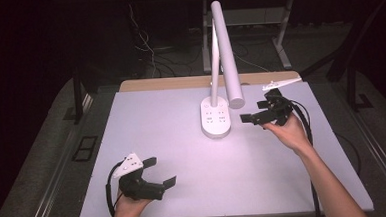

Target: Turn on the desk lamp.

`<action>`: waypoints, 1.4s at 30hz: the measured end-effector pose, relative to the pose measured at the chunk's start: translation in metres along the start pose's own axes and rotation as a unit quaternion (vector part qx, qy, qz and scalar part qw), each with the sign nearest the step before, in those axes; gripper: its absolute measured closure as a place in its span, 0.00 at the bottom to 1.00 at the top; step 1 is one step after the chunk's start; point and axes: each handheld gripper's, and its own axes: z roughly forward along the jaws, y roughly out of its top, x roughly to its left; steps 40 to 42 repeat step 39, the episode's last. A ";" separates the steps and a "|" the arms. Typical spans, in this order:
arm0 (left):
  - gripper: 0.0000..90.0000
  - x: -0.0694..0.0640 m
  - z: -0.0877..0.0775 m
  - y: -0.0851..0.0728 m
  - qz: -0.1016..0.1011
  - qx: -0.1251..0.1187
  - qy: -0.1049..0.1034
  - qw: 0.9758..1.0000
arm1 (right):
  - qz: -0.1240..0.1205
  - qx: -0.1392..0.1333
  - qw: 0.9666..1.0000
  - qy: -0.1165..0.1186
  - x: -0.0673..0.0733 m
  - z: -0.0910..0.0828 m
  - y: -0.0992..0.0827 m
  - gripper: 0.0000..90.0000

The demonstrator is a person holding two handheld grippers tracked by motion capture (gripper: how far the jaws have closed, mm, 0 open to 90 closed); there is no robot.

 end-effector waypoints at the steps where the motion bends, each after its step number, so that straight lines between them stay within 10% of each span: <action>1: 0.00 0.000 0.000 0.000 0.000 0.000 0.000 1.000 | -0.001 -0.003 1.000 0.002 0.002 -0.003 -0.003 0.00; 27: 0.00 0.000 0.001 0.000 0.000 0.005 0.002 1.000 | 0.018 -0.038 0.998 0.043 0.032 -0.047 -0.100 0.01; 42: 0.00 -0.001 0.001 0.000 0.002 0.006 0.003 1.000 | 0.012 -0.048 0.999 0.017 0.044 -0.059 -0.129 0.01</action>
